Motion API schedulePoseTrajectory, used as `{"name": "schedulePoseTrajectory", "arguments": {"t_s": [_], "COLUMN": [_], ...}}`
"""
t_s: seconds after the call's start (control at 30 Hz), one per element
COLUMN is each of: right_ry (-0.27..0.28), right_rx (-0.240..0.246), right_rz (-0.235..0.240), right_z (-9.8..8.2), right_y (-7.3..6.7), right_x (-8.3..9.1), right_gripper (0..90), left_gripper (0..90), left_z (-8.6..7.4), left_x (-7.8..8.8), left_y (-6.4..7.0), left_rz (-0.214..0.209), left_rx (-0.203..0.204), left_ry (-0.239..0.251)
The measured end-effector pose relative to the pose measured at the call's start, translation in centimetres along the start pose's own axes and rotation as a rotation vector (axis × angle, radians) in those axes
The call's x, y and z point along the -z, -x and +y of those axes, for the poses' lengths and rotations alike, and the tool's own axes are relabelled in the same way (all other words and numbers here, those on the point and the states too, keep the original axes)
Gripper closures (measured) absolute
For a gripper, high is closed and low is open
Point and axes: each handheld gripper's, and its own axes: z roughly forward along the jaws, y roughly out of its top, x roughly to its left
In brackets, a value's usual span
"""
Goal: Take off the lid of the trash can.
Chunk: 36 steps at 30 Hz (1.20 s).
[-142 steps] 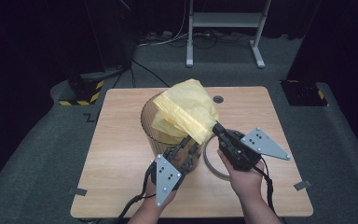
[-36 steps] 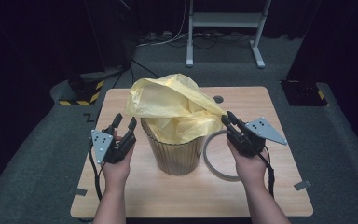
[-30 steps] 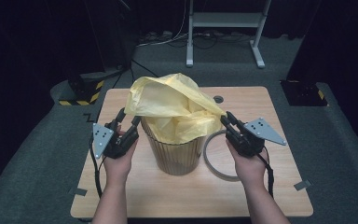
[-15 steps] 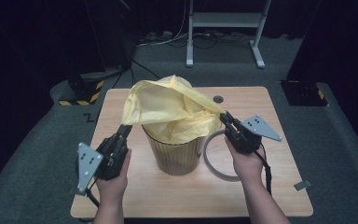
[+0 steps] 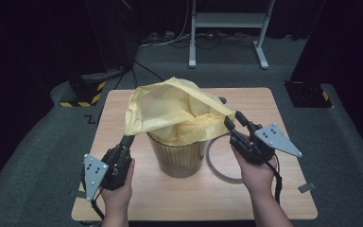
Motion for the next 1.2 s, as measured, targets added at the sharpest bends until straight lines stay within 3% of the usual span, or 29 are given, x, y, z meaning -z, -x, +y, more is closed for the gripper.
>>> {"name": "schedulePoseTrajectory", "arguments": {"t_s": [0.1,0.2,0.27,0.33,0.43,0.67,0.8,0.93,1.0,1.07,1.2], "right_ry": [0.042,0.068,0.059,0.05,0.065,0.131,0.155,0.069,-0.006,-0.042,-0.11], "right_rx": [0.019,0.031,0.033,0.056,0.052,0.056,0.078,0.068,0.063,0.061,0.053], "right_rz": [0.0,0.031,0.054,0.044,0.04,0.047,0.08,0.14,0.139,0.127,0.093], "right_z": [0.7,1.2,1.1,0.8,1.0,3.5,3.9,2.5,0.9,-0.1,-1.7], "right_y": [-1.0,-2.3,-3.0,-3.8,-3.9,-4.3,-5.3,-6.1,-6.3,-6.3,-6.1], "right_x": [1.2,1.9,1.8,1.7,1.8,3.4,3.7,2.3,1.0,0.3,-1.2], "right_gripper": [56.1,55.5,55.4,54.5,54.6,56.5,67.4,68.7,59.1,52.7,49.3], "left_gripper": [90.0,90.0,90.0,90.0,90.0,90.0,90.0,90.0,90.0,90.0,90.0], "left_z": [0.0,0.0,-0.1,-0.1,-0.1,-0.2,-0.3,-0.3,-0.3,-0.3,-0.3], "left_x": [-0.3,-0.5,-0.7,-0.7,-0.8,-1.2,-1.3,-1.5,-1.5,-1.5,-1.5], "left_y": [0.5,0.8,1.0,1.1,1.2,1.7,1.8,1.9,1.8,1.8,1.7], "left_rz": [-0.009,-0.014,-0.016,-0.02,-0.022,-0.027,-0.024,-0.024,-0.024,-0.022,-0.021], "left_rx": [-0.011,-0.013,-0.011,-0.011,-0.02,-0.019,-0.019,-0.02,-0.021,-0.019,-0.017], "left_ry": [-0.004,-0.009,-0.011,-0.014,-0.019,-0.024,-0.03,-0.035,-0.034,-0.035,-0.033]}}
